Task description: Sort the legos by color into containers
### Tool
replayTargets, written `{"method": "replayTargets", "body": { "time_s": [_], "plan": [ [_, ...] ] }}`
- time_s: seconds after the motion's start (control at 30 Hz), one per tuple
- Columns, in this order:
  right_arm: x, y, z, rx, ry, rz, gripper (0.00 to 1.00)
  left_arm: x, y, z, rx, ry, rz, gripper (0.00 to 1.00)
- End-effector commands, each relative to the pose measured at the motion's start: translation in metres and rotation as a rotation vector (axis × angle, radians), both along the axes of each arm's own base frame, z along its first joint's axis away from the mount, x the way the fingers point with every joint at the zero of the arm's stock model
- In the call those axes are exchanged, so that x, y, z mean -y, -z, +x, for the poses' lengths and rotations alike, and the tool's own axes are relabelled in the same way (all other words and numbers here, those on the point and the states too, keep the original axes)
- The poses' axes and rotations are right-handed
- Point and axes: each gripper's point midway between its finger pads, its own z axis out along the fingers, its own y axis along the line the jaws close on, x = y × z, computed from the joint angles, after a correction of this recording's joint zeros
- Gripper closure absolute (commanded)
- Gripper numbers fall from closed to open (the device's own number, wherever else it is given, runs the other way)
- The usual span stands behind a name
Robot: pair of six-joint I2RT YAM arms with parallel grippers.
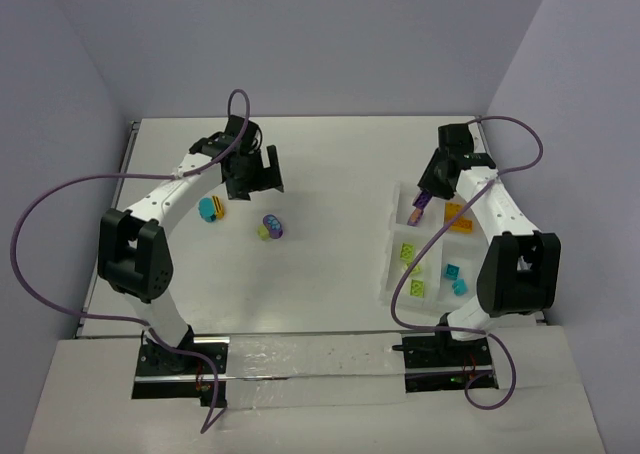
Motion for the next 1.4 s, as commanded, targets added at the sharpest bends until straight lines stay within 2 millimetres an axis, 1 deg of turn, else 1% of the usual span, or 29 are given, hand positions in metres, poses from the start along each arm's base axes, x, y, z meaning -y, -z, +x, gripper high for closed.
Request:
{"method": "replayTargets", "body": {
  "time_s": [0.0,0.03,0.07,0.1,0.13,0.17,0.27,0.33,0.4,0.47,0.5,0.57,0.6,0.63,0.67,0.73,0.77,0.83,0.9,0.97,1.0,1.03,1.1,1.13,1.17,1.2,1.23,1.3,1.37],
  "plan": [
    [-0.007,-0.013,0.027,0.068,-0.02,-0.014,0.47,-0.033,-0.01,0.033,0.063,-0.134,0.109,0.01],
    [-0.009,-0.012,0.028,0.062,-0.025,-0.015,0.36,-0.038,-0.01,0.04,0.066,-0.156,0.116,0.01],
    [-0.009,-0.011,0.029,0.059,-0.027,-0.017,0.28,-0.043,-0.009,0.047,0.067,-0.168,0.122,0.01],
    [-0.01,-0.013,0.03,0.063,-0.028,-0.018,0.27,-0.046,-0.004,0.049,0.059,-0.176,0.133,0.01],
    [-0.011,-0.017,0.03,0.073,-0.027,-0.021,0.21,-0.047,-0.007,0.058,0.072,-0.172,0.148,0.03],
    [-0.01,-0.022,0.031,0.087,-0.027,-0.023,0.18,-0.049,-0.005,0.058,0.06,-0.166,0.167,0.05],
    [-0.01,-0.037,0.03,0.119,-0.032,-0.029,0.17,-0.047,0.004,0.052,0.021,-0.15,0.167,0.12],
    [-0.011,-0.048,0.027,0.149,-0.041,-0.025,0.17,-0.045,0.011,0.042,0.017,-0.14,0.137,0.13],
    [-0.014,-0.055,0.024,0.172,-0.05,-0.018,0.17,-0.052,0.027,0.031,-0.001,-0.155,0.158,0.13],
    [-0.017,-0.061,0.02,0.195,-0.067,-0.014,0.17,-0.062,0.031,0.034,0.002,-0.184,0.183,0.13],
    [-0.02,-0.063,0.018,0.2,-0.079,-0.014,0.17,-0.067,0.032,0.039,0.006,-0.198,0.201,0.13],
    [-0.024,-0.066,0.014,0.207,-0.09,-0.011,0.17,-0.072,0.023,0.06,0.067,-0.218,0.24,0.13],
    [-0.025,-0.065,0.014,0.206,-0.093,-0.009,0.17,-0.073,0.029,0.06,0.059,-0.205,0.254,0.13],
    [-0.026,-0.068,0.012,0.214,-0.097,-0.005,0.17,-0.077,0.022,0.077,0.11,-0.208,0.287,0.13],
    [-0.027,-0.069,0.01,0.219,-0.099,-0.001,0.17,-0.079,0.018,0.089,0.142,-0.206,0.312,0.14],
    [-0.028,-0.072,0.006,0.223,-0.098,0.005,0.17,-0.081,0.033,0.108,0.137,-0.182,0.359,0.17],
    [-0.028,-0.071,0.005,0.221,-0.099,0.006,0.17,-0.08,0.029,0.12,0.154,-0.161,0.378,0.19],
    [-0.028,-0.072,0.003,0.22,-0.098,0.004,0.17,-0.079,0.048,0.133,0.132,-0.124,0.417,0.22],
    [-0.029,-0.073,0.001,0.216,-0.099,0.004,0.17,-0.079,0.052,0.149,0.147,-0.102,0.437,0.25],
    [-0.029,-0.072,0.0,0.212,-0.101,0.002,0.17,-0.082,0.048,0.164,0.179,-0.112,0.431,0.25],
    [-0.029,-0.072,-0.001,0.209,-0.101,0.001,0.17,-0.081,0.048,0.169,0.189,-0.115,0.425,0.25],
    [-0.028,-0.072,-0.001,0.209,-0.101,0.001,0.17,-0.081,0.052,0.173,0.188,-0.116,0.415,0.23],
    [-0.029,-0.071,-0.002,0.203,-0.104,0.004,0.17,-0.076,0.049,0.189,0.213,-0.121,0.379,0.08],
    [-0.03,-0.072,-0.002,0.203,-0.106,0.004,0.17,-0.073,0.05,0.194,0.217,-0.116,0.37,0.04],
    [-0.031,-0.073,-0.002,0.204,-0.108,0.004,0.17,-0.071,0.058,0.198,0.208,-0.109,0.366,0.01],
    [-0.031,-0.073,-0.003,0.204,-0.111,0.004,0.17,-0.069,0.062,0.2,0.205,-0.105,0.361,0.01],
    [-0.031,-0.074,-0.003,0.202,-0.112,0.004,0.17,-0.066,0.06,0.204,0.21,-0.104,0.352,0.01],
    [-0.031,-0.075,-0.004,0.202,-0.113,0.0,0.17,-0.062,0.07,0.21,0.203,-0.1,0.339,0.01],
    [-0.032,-0.075,-0.004,0.203,-0.114,0.001,0.17,-0.059,0.081,0.213,0.198,-0.096,0.324,0.06]
  ]
}}
